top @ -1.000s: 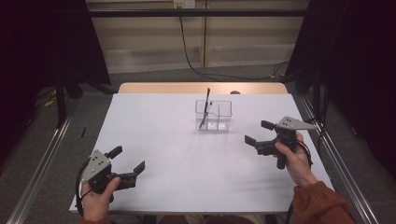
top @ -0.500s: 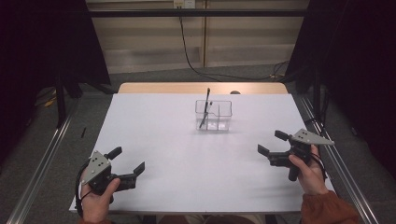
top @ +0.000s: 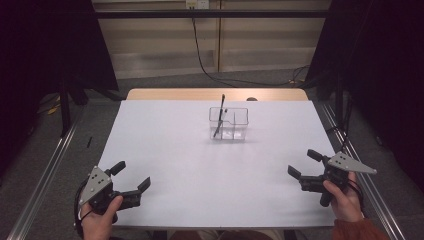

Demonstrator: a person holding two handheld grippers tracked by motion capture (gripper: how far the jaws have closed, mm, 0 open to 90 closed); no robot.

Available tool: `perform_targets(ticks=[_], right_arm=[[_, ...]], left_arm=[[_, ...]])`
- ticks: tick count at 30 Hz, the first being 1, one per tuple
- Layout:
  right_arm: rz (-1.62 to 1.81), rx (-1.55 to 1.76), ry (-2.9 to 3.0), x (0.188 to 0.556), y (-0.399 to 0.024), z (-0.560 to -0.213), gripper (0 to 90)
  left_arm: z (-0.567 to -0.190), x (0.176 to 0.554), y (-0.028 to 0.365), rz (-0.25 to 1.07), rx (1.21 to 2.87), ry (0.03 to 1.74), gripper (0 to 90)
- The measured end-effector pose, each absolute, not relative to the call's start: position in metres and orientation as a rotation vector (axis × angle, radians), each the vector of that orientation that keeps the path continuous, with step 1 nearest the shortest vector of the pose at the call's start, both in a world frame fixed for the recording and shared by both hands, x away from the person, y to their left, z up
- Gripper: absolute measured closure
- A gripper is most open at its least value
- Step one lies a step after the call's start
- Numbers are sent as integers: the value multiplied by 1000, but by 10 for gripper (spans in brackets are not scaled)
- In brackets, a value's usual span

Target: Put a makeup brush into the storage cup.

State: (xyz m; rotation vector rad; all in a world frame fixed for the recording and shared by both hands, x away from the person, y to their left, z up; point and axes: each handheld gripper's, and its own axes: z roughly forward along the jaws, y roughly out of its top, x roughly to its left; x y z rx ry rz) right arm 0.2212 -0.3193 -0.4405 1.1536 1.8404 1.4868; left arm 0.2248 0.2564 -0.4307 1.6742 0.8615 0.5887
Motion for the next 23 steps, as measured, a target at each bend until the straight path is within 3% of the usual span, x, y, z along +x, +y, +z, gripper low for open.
perform_targets(ticks=[11,23], right_arm=[[1475,1110,1807,199,-322,-440,26],[1476,1136,1812,204,-324,-442,24]], left_arm=[[-431,223,255,589,1687,843,31],[-431,224,255,590,1685,854,32]])
